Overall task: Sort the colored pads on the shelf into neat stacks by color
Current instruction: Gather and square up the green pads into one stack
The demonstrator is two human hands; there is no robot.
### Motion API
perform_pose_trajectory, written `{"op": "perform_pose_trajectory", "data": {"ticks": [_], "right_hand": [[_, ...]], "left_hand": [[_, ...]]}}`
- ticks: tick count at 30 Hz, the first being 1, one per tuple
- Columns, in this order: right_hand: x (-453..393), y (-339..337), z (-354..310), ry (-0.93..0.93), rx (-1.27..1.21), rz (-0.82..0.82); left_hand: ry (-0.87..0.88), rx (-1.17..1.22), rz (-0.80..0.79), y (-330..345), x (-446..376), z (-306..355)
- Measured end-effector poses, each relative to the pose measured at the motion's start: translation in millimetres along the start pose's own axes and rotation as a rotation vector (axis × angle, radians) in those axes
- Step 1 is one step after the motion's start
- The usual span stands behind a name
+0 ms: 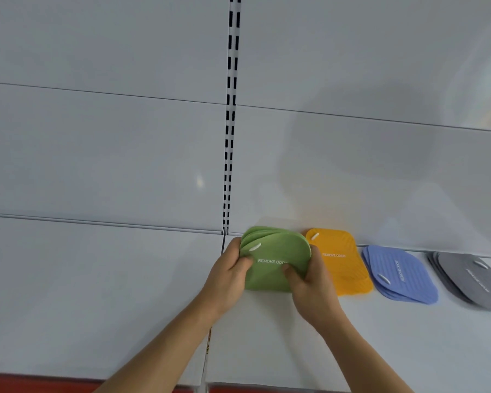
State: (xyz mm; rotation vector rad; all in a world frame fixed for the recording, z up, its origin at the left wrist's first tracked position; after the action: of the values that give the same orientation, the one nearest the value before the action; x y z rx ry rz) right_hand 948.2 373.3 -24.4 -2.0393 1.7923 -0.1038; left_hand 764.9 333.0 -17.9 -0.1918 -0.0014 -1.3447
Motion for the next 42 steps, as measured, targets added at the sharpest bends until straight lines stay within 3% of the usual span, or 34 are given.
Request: {"op": "perform_pose_trajectory", "data": {"ticks": [7,14,26,32,36,42], "right_hand": [[-37.2,9.1,-12.3,0.102,0.293,-0.046],[-54.2,17.1,-8.3,0.052,0.601,-0.131],[-49.7,25.0,-1.6,-0.057,0.784,-0.142],[-34.4,16.4,0.6,-0.228,1.046,-0.166],[-33.9,10.4,-5.8,-0.347,1.010,-0.170],[-22.3,-9.3,1.3,-0.337,1.065,-0.415]], "left_hand": [[-0.173,-0.324,0.021,-14.6,-45.6,7.2],[-0.125,-0.731,0.018,-28.7,-70.2,7.6],[0.029,-0.882,0.254,-17.3,-60.2,-5.5],[0.187,-1.028,0.221,-14.3,-35.4,-15.4],[0.228,-1.200,0.230,-15.5,-25.7,-19.4],[0.280,-1.194,0.088,-25.4,-21.1,-22.2]]}}
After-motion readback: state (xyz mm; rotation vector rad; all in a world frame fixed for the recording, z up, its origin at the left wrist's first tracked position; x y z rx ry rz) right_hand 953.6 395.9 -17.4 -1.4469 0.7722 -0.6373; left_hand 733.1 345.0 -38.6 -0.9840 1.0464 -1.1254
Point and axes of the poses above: each hand's wrist, its own x-axis away from the middle knuckle, its own y-axis out of the palm, z = x × y, the point moved 2 cm from there along -x, towards the middle knuckle, and after that the axes turned 5 degrees about -y, right-handed, at the moved point
